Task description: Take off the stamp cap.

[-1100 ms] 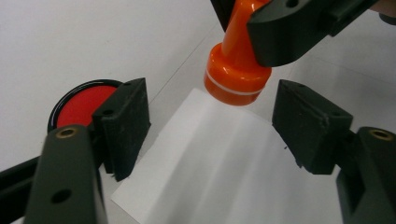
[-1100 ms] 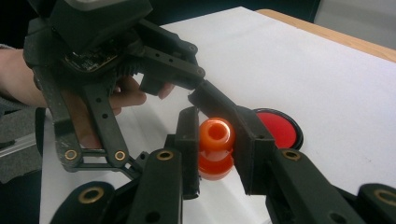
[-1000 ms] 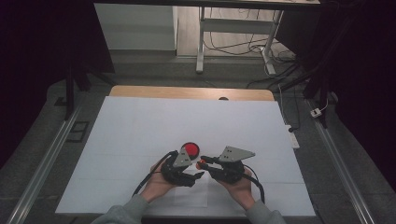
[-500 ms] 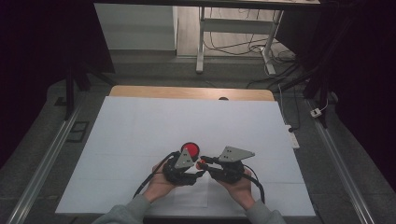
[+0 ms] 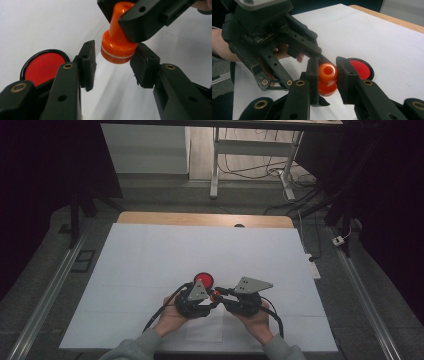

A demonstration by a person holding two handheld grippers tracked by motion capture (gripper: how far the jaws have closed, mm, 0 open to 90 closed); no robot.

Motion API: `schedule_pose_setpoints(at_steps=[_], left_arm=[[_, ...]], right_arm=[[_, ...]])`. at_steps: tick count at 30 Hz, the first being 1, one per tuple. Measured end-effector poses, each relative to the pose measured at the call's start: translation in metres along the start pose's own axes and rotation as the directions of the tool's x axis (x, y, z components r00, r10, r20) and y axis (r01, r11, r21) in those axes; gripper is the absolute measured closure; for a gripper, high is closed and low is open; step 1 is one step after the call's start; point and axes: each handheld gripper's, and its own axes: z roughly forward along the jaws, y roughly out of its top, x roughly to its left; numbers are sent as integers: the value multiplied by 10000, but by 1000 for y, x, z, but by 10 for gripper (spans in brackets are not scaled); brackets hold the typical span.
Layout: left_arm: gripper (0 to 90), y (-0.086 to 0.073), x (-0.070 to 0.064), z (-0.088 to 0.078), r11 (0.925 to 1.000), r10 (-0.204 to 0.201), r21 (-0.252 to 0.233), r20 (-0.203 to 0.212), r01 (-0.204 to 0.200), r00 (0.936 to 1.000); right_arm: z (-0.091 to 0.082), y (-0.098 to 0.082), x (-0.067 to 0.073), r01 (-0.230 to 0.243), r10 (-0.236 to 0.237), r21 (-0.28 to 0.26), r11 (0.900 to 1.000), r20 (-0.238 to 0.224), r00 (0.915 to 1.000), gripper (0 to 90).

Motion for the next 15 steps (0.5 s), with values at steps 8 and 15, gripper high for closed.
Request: schedule_pose_setpoints(at_steps=[8, 15], left_arm=[[561, 0, 0, 1, 10000, 40, 71, 34, -40, 10000], [617, 0, 0, 1, 9999, 118, 55, 43, -118, 9999]], right_arm=[[0, 0, 0, 24, -24, -22, 10000, -29, 10000, 718], [1, 0, 1, 51, -51, -13, 10000, -54, 10000, 718]])
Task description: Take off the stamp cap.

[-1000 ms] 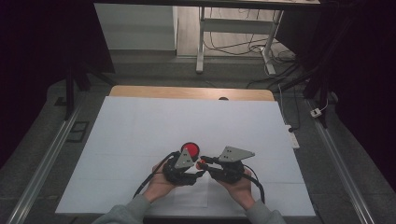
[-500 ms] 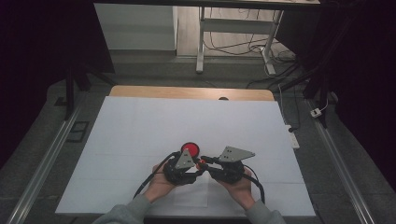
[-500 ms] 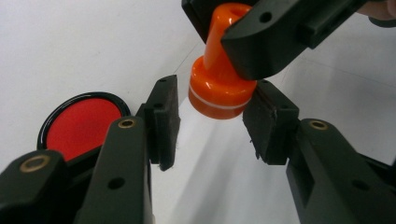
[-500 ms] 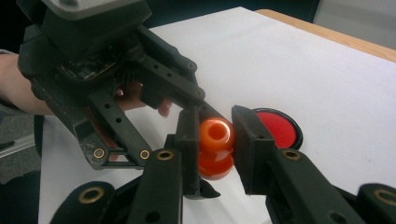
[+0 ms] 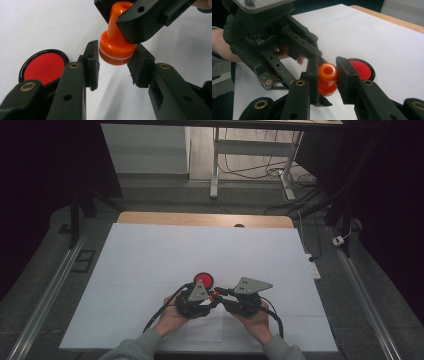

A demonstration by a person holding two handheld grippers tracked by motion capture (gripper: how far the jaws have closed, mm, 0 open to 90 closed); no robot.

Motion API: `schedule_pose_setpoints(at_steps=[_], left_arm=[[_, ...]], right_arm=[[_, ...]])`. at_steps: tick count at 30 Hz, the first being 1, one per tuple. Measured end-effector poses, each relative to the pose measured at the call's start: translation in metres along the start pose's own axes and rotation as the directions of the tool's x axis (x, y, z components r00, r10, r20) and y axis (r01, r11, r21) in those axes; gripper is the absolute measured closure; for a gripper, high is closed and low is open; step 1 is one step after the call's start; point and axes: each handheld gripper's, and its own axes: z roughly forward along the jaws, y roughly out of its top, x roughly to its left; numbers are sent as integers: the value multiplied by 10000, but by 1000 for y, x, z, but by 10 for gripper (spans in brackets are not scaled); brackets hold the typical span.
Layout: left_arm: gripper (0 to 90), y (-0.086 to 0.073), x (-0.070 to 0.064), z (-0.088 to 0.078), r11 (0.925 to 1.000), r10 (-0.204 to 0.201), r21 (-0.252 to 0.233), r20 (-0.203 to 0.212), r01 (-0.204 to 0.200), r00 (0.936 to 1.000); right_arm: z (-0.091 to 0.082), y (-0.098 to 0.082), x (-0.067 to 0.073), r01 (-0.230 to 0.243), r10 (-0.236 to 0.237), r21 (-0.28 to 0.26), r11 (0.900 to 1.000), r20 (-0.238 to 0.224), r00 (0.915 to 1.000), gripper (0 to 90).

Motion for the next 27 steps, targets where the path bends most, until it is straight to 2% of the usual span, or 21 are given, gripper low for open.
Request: schedule_pose_setpoints(at_steps=[27], left_arm=[[647, -1, -1, -1, 9993, 371, 53, -123, -370, 9992]], right_arm=[[0, -1, 1, 24, -24, -91, 10000, 45, 10000, 719]])
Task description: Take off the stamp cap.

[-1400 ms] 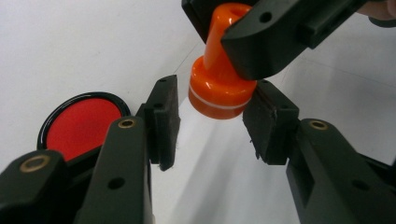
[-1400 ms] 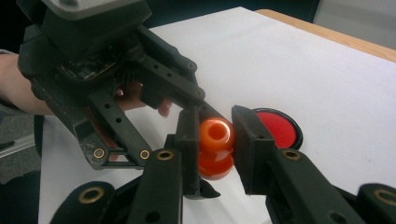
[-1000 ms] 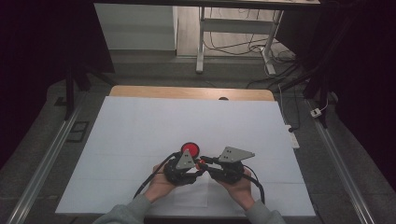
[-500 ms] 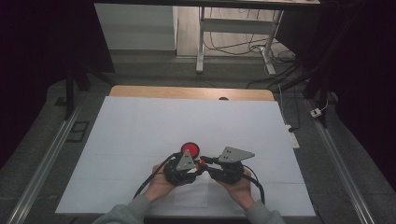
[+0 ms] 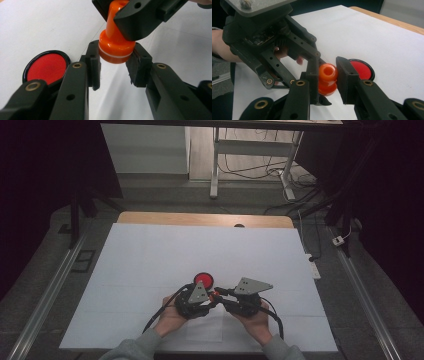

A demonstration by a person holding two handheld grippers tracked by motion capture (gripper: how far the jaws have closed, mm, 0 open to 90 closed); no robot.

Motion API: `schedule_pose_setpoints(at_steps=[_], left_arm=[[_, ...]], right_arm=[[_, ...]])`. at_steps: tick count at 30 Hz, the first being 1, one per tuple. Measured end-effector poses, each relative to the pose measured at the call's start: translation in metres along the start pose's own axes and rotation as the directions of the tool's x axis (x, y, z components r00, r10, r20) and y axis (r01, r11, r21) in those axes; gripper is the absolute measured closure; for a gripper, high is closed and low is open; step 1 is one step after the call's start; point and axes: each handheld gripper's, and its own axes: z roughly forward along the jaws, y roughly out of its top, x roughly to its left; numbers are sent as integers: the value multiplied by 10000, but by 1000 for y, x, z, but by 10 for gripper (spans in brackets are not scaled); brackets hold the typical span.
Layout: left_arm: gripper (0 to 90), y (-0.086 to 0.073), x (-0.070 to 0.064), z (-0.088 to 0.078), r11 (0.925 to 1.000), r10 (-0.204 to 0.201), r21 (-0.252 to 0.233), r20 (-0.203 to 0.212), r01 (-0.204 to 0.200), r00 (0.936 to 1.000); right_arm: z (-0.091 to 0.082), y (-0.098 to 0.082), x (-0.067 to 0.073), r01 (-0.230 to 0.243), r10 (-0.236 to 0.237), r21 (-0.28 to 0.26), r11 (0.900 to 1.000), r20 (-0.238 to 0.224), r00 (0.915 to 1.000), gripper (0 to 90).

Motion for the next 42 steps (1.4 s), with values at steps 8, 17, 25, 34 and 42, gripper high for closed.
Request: schedule_pose_setpoints(at_steps=[8, 17, 25, 34, 42], left_arm=[[648, 0, -1, 0, 9998, 173, 93, -68, -172, 9998], [649, -1, 0, 0, 9998, 139, 121, -27, -138, 9999], [649, -1, -1, 1, 9997, 117, 223, 28, -118, 9999], [649, -1, -1, 0, 9997, 177, 194, 37, -178, 9998], [650, -2, 0, 1, 9999, 48, 130, 126, -49, 9999]], right_arm=[[0, 0, 0, -3, 3, 76, 10000, -19, 10000, 721], [0, 0, 0, 3, -3, 72, 10000, -9, 10000, 722], [1, -1, 1, 8, -8, 138, 9999, -42, 10000, 723], [1, -1, 2, -3, 3, 51, 10000, -12, 10000, 725], [1, -1, 2, -130, 129, -43, 9999, -32, 9999, 728]])
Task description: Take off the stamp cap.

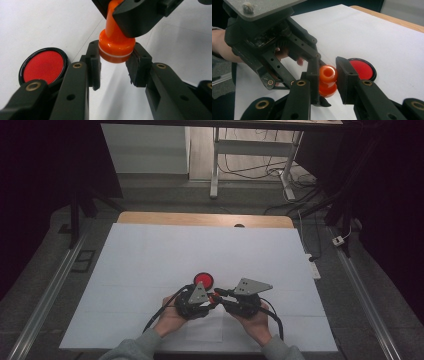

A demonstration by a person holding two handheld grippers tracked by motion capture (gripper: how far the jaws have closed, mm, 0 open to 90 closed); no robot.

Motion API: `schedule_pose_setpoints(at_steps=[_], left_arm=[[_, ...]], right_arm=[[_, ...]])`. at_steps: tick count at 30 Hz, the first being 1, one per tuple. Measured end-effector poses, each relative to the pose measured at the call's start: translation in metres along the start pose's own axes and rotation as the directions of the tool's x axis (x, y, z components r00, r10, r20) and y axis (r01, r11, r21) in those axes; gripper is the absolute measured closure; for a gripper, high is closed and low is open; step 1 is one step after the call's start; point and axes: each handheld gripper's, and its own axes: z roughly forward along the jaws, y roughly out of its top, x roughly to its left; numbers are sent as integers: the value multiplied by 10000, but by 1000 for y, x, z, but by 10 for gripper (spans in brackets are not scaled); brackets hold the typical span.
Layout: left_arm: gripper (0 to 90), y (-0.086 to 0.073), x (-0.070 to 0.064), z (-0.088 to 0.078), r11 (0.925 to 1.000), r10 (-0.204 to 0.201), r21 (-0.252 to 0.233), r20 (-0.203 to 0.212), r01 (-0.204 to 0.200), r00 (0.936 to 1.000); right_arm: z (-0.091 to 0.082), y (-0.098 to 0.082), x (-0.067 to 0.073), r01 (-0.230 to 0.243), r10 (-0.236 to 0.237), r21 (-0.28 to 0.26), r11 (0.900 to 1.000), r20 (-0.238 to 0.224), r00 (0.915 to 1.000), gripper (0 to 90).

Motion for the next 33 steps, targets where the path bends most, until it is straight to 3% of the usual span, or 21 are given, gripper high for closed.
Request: schedule_pose_setpoints(at_steps=[15, 17, 18, 19, 20, 21, 22, 26, 33], left_arm=[[651, 0, 0, -1, 9997, 236, 9, 1, -236, 9997], [652, -2, -2, 3, 9945, 757, 755, -412, -724, 9963], [652, -5, -1, 5, 9955, 580, 767, -337, -553, 9977], [652, -7, 1, 3, 9997, -162, 162, 196, 159, 9997], [652, -4, 0, 0, 9994, -284, -176, 292, 289, 9992], [651, 2, -3, -4, 9997, 235, -102, -22, -235, 9997], [651, 5, -5, -6, 9992, 370, -130, -76, -371, 9993], [651, 2, -3, -6, 9997, 237, 40, -56, -237, 9997], [650, -1, 5, -11, 10000, -46, -20, -218, 45, 9998]], right_arm=[[-1, 0, 1, 75, -75, -14, 10000, 6, 10000, 729], [-3, 0, 1, 40, -36, -269, 9996, 166, 9999, 731], [-7, 2, 0, 6, 10, -482, 9988, 341, 9994, 731], [-13, 4, -4, -74, 110, -739, 9972, 474, 9988, 731], [-17, 6, -7, -56, 95, -760, 9971, 501, 9987, 731], [-19, 5, -7, 96, -58, -642, 9979, 600, 9982, 732], [-18, 3, -7, 107, -74, -578, 9983, 572, 9983, 731], [-14, 2, -4, 216, -194, -529, 9984, 407, 9990, 731], [-22, 3, -9, -15, 56, -778, 9970, 514, 9987, 730]])
